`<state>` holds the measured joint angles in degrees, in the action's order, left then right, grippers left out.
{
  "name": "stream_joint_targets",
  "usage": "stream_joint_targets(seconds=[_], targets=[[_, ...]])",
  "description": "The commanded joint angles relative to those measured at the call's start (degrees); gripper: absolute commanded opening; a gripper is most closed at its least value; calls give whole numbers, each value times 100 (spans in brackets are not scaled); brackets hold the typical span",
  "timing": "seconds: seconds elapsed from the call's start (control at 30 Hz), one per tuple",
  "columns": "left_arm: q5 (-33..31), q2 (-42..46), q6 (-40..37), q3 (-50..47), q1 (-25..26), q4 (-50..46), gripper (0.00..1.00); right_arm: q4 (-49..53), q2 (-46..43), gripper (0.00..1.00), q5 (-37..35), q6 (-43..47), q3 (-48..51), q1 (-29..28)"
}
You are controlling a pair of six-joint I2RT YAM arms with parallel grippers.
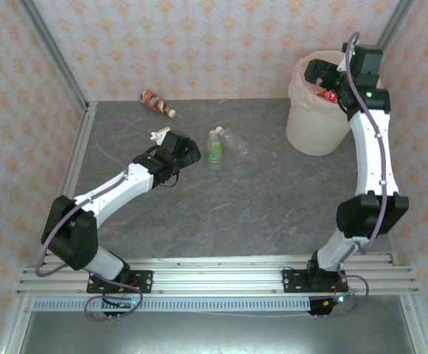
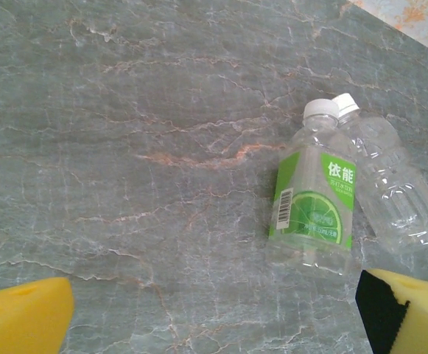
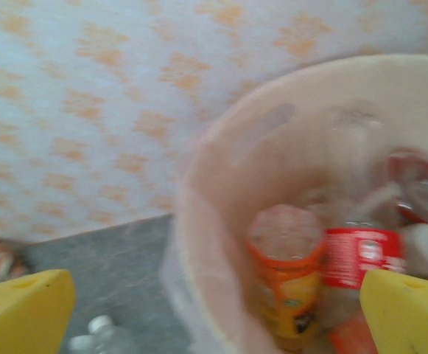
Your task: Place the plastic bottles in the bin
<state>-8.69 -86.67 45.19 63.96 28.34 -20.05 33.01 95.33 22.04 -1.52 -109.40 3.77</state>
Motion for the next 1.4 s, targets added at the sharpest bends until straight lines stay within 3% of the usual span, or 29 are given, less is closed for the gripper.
stream_joint_targets(seconds=[0.0,0.07,0.2,0.4,0.57,0.93,1.13,1.37], targets=[[80,-121,156,213,-50,89,100,-1174,-417,99,1396,255,937,-392],[100,-161,209,248,-48,80,100,-754,-429,99,1678,1180,1134,-742],[96,-174,271,266,-48,48,100,212,-161,99,1235,2750,1337,-1583],[42,-113,306,198,-51,-30,100,892,816,98,1038,3778,1162,-1951],[-13,-52,344,140,-50,-104,100,1605,1758,96,56,4433,551,-2320],[-67,-25,396,125,-51,-182,100,1696,3437,95,-1268,4611,-766,-2674],[-125,-24,411,116,-50,-236,100,2042,4071,92,-1484,4774,-1475,-2680],[-54,-121,414,189,-48,-244,100,2409,4597,90,-1006,4635,-2142,-2719]])
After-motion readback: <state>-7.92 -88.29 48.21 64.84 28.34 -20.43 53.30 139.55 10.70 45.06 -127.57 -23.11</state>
